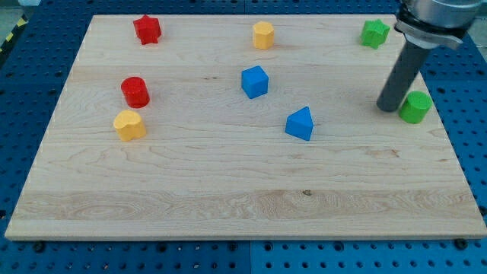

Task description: Place the blue cube to the bottom left of the heart

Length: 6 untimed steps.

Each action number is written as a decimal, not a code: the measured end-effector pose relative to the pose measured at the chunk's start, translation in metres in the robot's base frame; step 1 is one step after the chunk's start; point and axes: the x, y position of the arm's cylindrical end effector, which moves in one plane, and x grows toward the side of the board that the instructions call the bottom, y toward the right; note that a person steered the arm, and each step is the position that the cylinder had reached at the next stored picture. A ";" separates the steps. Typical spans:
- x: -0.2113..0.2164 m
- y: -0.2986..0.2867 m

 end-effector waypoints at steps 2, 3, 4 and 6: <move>-0.019 -0.077; -0.030 -0.132; -0.037 -0.182; -0.053 -0.240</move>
